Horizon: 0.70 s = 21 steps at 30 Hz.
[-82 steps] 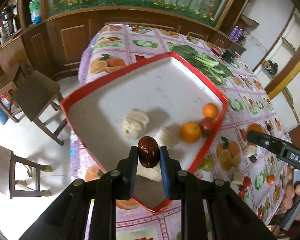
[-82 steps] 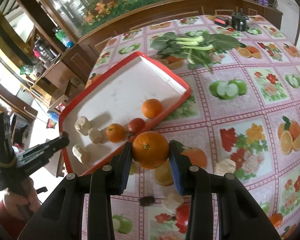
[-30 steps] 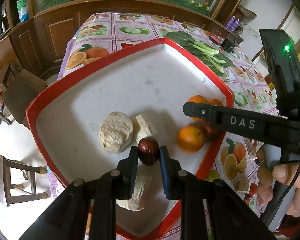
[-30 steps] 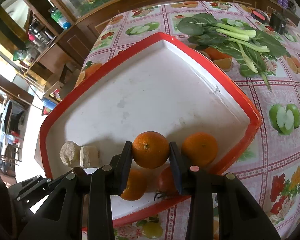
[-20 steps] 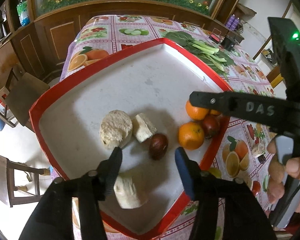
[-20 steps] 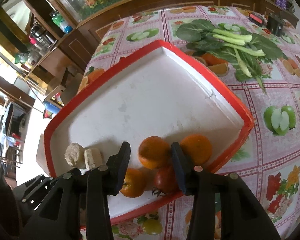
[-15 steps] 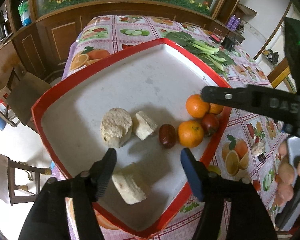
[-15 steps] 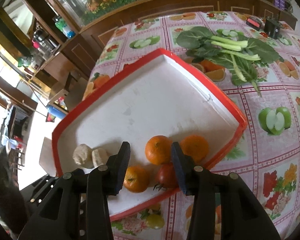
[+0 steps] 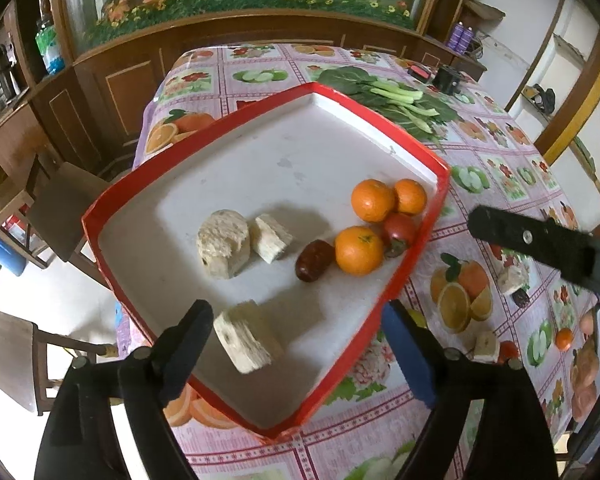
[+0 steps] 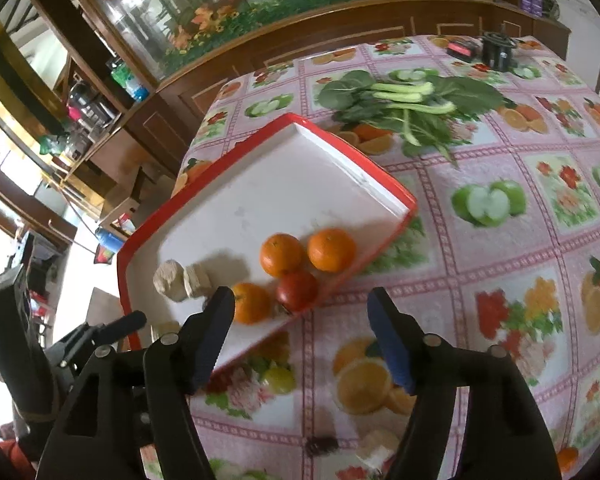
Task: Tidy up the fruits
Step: 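Withdraw both tools from the tray toward the remaining fruits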
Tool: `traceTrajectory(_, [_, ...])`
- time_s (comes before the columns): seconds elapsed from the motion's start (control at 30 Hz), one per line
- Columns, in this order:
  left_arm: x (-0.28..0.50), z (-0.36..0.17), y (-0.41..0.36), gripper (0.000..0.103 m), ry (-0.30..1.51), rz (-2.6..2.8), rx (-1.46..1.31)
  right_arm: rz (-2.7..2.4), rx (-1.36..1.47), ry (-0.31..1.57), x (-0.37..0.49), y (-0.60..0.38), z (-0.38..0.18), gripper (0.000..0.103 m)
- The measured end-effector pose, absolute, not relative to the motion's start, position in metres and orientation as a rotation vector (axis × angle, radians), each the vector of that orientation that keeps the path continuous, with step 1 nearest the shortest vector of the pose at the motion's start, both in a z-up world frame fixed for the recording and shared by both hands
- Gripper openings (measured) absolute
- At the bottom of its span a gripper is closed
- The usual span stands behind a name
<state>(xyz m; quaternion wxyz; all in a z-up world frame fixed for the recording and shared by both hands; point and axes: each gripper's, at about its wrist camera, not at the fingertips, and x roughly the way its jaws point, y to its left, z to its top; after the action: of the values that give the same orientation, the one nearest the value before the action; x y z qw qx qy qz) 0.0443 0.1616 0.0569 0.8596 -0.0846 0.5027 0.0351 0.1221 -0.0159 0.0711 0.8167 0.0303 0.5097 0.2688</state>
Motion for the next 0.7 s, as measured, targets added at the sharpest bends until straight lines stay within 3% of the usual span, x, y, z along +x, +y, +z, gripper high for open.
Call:
traceTrajectory(0.1, [0.04,0.06,0.156,0.091,1.049,0.074,-0.16,0.559,0.059,1.08,0.114,-0.03,0.072,0.075])
traceTrajectory(0.7, [0.026,0.076,0.126,0.094,1.029,0.061,-0.128,0.435,0.124,1.09,0.082,-0.099,0.059,0.08])
